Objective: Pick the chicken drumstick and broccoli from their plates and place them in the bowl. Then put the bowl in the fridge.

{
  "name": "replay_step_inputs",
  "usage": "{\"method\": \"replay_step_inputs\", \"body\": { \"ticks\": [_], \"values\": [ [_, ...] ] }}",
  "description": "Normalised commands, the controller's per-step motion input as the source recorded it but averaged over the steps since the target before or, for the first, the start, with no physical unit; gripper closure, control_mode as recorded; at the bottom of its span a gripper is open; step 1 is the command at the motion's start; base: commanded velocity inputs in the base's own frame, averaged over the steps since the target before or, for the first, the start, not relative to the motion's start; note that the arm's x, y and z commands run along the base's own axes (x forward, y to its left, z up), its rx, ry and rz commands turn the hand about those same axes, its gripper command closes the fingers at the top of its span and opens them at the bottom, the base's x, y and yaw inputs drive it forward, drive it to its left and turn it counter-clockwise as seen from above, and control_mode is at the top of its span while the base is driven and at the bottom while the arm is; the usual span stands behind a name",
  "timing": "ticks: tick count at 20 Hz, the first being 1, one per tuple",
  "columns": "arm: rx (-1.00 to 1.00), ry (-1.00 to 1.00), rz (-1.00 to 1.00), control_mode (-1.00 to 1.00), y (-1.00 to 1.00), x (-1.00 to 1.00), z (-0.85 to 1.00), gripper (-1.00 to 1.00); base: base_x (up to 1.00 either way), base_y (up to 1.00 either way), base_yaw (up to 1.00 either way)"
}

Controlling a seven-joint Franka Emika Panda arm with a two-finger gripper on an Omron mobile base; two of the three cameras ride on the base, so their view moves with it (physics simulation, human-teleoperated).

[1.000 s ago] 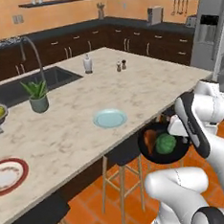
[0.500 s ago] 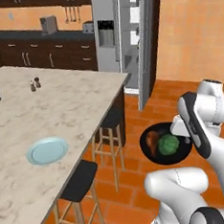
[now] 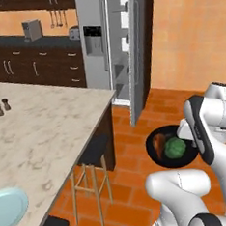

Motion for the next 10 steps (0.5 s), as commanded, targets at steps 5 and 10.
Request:
{"method": "replay_step_inputs", "body": {
  "ticks": [5,10],
  "values": [
    [0.0,0.0,0.0,1.0,0.0,0.0,0.0,1.0,1.0,-0.85,0.15],
    [0.0,0.0,0.0,1.0,0.0,0.0,0.0,1.0,1.0,-0.63,0.26]
  ]
}}
